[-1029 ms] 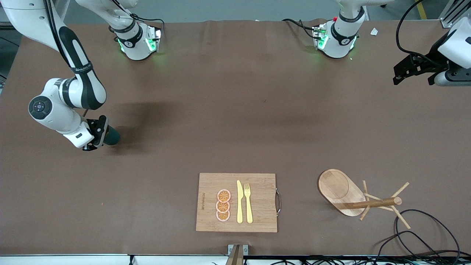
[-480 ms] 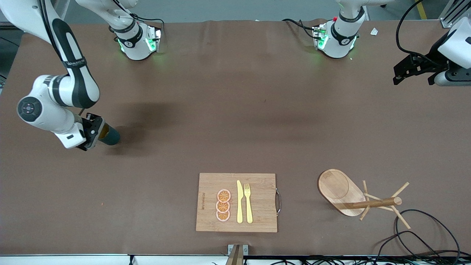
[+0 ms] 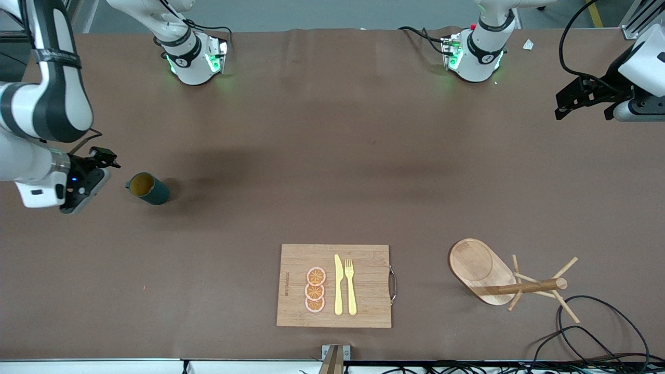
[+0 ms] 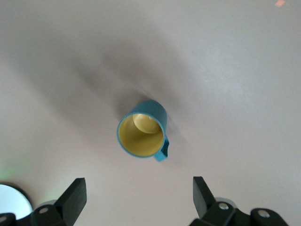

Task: Transfer cup from left to right arm and place
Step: 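Open the right gripper and draw it back from the mug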

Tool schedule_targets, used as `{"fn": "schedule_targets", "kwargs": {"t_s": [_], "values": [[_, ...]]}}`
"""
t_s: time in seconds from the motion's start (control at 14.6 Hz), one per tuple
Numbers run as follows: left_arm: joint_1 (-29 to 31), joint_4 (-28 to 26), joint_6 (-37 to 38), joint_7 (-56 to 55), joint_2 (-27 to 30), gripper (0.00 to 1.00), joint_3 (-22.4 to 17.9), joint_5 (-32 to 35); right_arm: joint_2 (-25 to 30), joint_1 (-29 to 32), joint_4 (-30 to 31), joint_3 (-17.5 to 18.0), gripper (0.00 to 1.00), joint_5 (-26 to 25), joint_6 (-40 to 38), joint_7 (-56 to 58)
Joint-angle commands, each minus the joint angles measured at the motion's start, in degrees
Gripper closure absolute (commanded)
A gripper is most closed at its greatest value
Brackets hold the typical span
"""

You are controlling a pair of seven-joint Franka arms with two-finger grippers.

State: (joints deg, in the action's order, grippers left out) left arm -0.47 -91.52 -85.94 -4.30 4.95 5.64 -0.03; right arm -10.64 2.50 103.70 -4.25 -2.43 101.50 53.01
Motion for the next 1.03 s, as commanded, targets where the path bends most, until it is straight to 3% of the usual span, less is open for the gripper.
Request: {"fn": "schedule_targets", "kwargs": {"t_s": [0.0,0.27,0.48,0.96], "values": [[0.11,-0.59,0.43,0.00,1.29,0.00,-0.11,0.64,-0.17,1.10,-5.60,0.21,0.00,1.12,-5.95,-5.09],[0.03,-0.50,0.34,0.00,1.29,0.00,-0.11,0.64,-0.70,2.95,-12.27,0.29,0.00,1.20,-10.17,-8.97],[0.11,-0.59,0.34,0.00,1.29,0.00,-0.11,0.64,-3.06,2.86,-20.18,0.38,0.00,1.29,-18.34,-17.03],[0.03,-0.59,-0.01,0.00,1.20,0.00,-0.11,0.64,-3.07,2.25,-23.72,0.47,0.00,0.67,-19.15,-25.32]]}}
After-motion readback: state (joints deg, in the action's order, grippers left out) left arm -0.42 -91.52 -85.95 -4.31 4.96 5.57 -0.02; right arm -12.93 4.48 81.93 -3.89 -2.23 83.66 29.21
